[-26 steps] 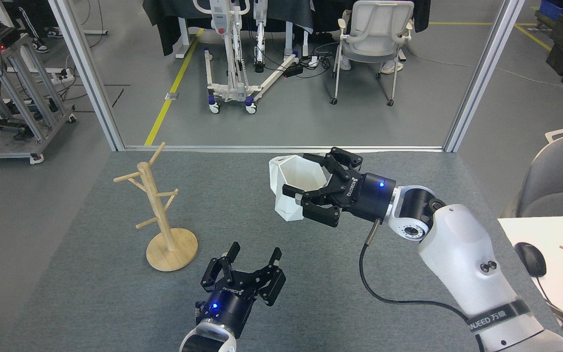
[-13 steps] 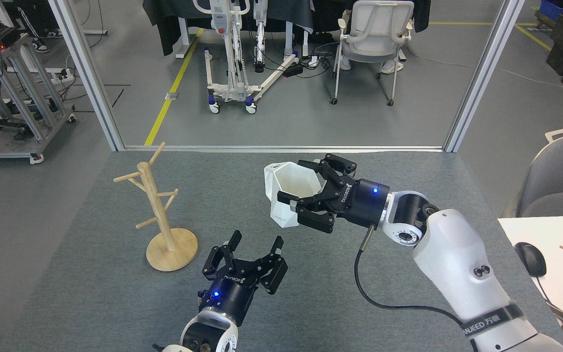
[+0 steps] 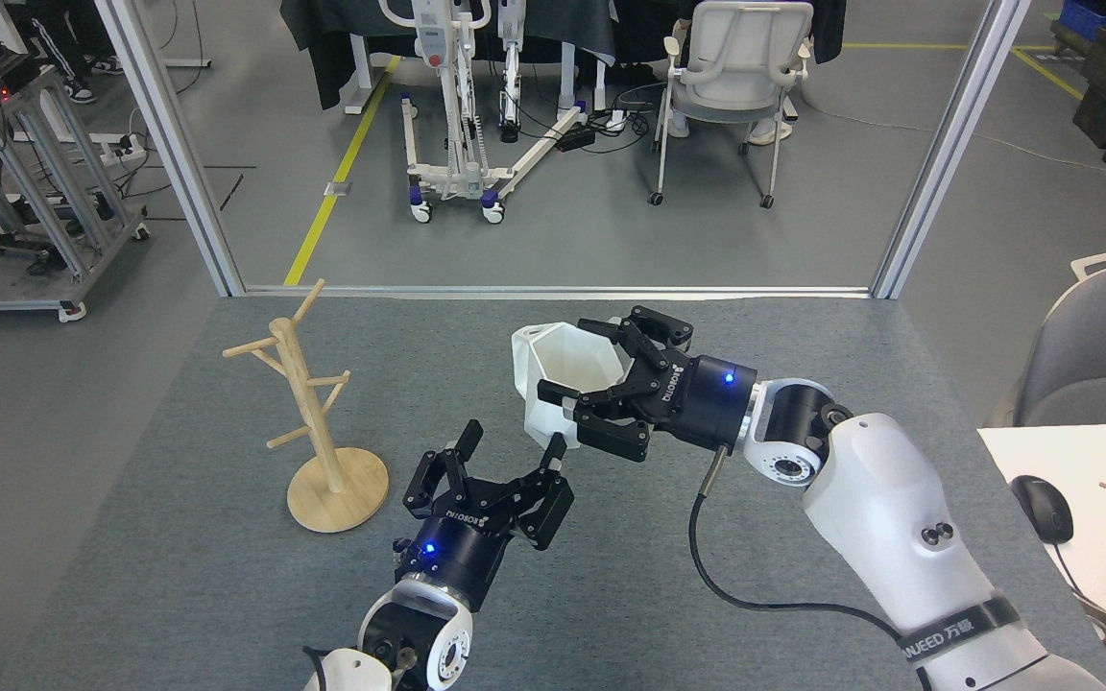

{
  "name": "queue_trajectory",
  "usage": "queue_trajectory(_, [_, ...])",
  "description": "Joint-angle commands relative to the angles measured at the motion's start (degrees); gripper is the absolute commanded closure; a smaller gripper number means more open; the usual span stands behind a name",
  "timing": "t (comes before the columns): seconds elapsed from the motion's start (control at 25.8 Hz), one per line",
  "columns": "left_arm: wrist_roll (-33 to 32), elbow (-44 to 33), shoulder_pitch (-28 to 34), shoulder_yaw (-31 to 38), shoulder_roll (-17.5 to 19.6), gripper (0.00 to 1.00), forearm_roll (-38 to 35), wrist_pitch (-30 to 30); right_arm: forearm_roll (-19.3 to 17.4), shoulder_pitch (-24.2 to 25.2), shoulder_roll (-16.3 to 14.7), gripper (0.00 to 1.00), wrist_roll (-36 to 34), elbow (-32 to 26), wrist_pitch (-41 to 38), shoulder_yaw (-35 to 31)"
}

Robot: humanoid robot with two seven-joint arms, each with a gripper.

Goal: Hang cup on storage rack
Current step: 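Move the left gripper up under the cup and grasp it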

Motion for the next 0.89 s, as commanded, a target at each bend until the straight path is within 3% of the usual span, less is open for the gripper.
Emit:
queue_trajectory(0.0, [-0.03, 0.07, -0.55, -1.58, -0.08, 0.01, 0.0, 0.27, 0.0, 0.03, 0.02, 0.62, 0.0, 0.11, -0.02, 0.04])
queue_trajectory(0.85, [-0.03, 5.96, -4.95, -4.04, -5.88, 0.01, -0.09, 0.44, 0.97, 0.47, 0.19, 0.62, 0.0, 0.11, -0.02, 0.04])
